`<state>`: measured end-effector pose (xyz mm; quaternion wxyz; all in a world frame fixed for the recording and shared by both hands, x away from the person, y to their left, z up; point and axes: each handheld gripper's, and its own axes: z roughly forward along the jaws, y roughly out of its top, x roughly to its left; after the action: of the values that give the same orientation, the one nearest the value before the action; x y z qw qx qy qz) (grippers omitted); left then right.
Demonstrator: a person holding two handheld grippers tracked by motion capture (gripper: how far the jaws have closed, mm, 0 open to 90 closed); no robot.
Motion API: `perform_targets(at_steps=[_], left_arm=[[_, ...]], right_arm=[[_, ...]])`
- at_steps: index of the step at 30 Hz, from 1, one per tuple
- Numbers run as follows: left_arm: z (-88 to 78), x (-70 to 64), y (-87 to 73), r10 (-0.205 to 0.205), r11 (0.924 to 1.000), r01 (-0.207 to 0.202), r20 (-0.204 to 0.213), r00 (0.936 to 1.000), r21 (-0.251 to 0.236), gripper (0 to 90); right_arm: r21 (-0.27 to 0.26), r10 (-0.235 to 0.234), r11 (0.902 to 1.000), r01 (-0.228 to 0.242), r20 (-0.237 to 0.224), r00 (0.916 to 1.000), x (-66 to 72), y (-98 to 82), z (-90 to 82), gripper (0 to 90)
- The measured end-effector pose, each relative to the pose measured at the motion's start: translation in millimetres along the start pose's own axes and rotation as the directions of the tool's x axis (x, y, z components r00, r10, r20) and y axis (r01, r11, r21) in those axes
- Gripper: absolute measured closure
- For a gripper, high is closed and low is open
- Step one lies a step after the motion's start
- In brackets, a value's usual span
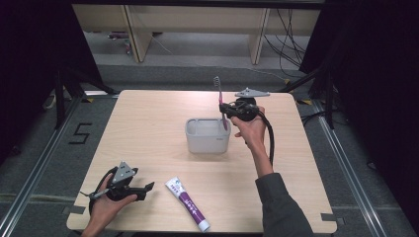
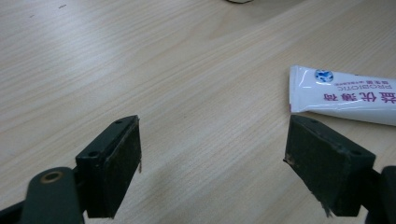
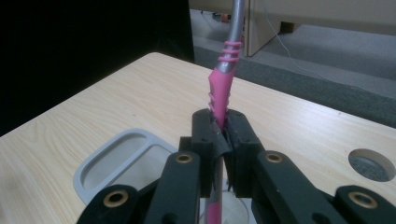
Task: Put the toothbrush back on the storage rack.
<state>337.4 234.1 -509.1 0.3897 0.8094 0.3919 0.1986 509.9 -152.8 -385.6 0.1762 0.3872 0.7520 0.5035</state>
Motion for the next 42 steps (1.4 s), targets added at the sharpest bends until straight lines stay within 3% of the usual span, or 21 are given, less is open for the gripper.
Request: perform_targets(at_steps=[4,5,6,7,12,16,17,18,24,26,31,32,35,36,37,39,40,41,42], left_arm=[[0.6,0.0,0.0,-0.004,1.0000,0.004,-0.002,1.0000,0.001,18.2],[0.7,-0.1,-0.3,-0.003,1.0000,0.003,-0.002,1.0000,0.001,18.2],[1.0,0.1,-0.6,-0.001,1.0000,0.001,-0.001,1.0000,-0.002,18.2],[1.0,-0.1,-0.5,-0.004,1.0000,0.004,-0.005,1.0000,0.000,18.2],[0.1,0.2,-0.5,-0.003,1.0000,0.003,-0.004,1.0000,-0.003,18.2],[0.5,0.3,-0.9,0.001,1.0000,-0.001,0.001,1.0000,-0.002,18.2],[0.9,-0.1,-1.3,-0.002,1.0000,0.002,-0.003,1.0000,-0.009,18.2],[0.4,0.1,-0.9,-0.004,1.0000,0.004,-0.002,1.0000,0.000,18.2],[1.2,0.6,-1.3,-0.006,1.0000,0.006,-0.011,0.9999,-0.004,18.2],[0.7,-0.1,-1.0,-0.009,1.0000,0.009,-0.006,0.9999,-0.001,18.2],[0.6,0.1,-1.1,-0.003,1.0000,0.003,0.002,1.0000,0.000,18.2],[1.1,-0.4,-1.2,-0.007,1.0000,0.007,0.000,1.0000,-0.003,18.2],[1.3,0.3,-1.6,-0.006,1.0000,0.006,0.002,1.0000,0.004,18.2],[1.6,0.0,-1.8,-0.009,0.9999,0.009,-0.001,1.0000,0.004,18.2],[1.9,-0.5,-1.9,-0.009,0.9999,0.009,-0.002,1.0000,0.008,18.2],[2.0,-1.5,-2.2,-0.008,0.9999,0.008,0.001,1.0000,0.010,18.1],[1.6,-1.6,-1.9,-0.004,0.9999,0.004,0.003,1.0000,0.012,18.1],[1.2,-1.5,-1.4,-0.001,1.0000,0.001,0.001,1.0000,0.007,18.2],[1.2,-1.8,-1.2,-0.006,1.0000,0.006,0.003,1.0000,-0.003,18.1]], right_arm=[[0.004,0.034,0.9994,-0.034,-0.010,0.9994,0.0,-6.7,1.5,83.8],[-0.005,0.017,0.9998,-0.017,-0.005,0.9998,-0.7,-8.0,2.4,83.8],[0.006,0.043,0.9991,-0.042,-0.013,0.9990,1.0,-9.2,2.0,83.8],[-0.010,0.013,0.9999,-0.013,-0.007,0.9999,-1.7,-10.6,3.4,83.8],[0.001,0.028,0.9996,-0.028,-0.009,0.9995,-2.6,-16.5,4.0,83.8],[-0.020,0.011,0.9997,-0.011,-0.005,0.9999,-4.2,-21.6,5.9,83.8],[-0.004,0.042,0.9991,-0.042,-0.007,0.9991,-2.7,-22.6,5.4,83.8],[-0.009,0.023,0.9997,-0.023,-0.008,0.9997,-4.2,-23.5,6.0,83.7],[-0.004,0.031,0.9995,-0.031,-0.003,0.9995,-5.1,-28.6,5.7,83.7],[-0.017,0.006,0.9998,-0.006,-0.006,1.0000,-6.7,-29.7,6.7,83.7],[-0.004,0.024,0.9997,-0.024,-0.004,0.9997,-4.6,-32.5,6.4,83.6],[-0.012,-0.007,0.9999,0.008,0.007,0.9999,-6.2,-32.7,6.5,83.6],[-0.010,0.024,0.9997,-0.024,-0.009,0.9997,-3.8,-33.8,6.8,83.4],[-0.015,-0.012,0.9998,0.012,-0.018,0.9998,-6.2,-33.6,7.4,83.2],[-0.005,0.003,1.0000,-0.003,-0.023,0.9997,-4.9,-33.7,6.8,83.1],[-0.002,-0.028,0.9996,0.028,-0.005,0.9996,-5.3,-34.0,5.9,82.9],[0.003,-0.014,0.9999,0.014,-0.006,0.9999,-3.8,-34.8,6.0,82.9],[0.000,-0.028,0.9996,0.028,0.003,0.9996,-4.9,-35.1,6.3,82.6],[0.004,-0.003,1.0000,0.003,-0.006,1.0000,-3.8,-36.4,6.3,82.3]])
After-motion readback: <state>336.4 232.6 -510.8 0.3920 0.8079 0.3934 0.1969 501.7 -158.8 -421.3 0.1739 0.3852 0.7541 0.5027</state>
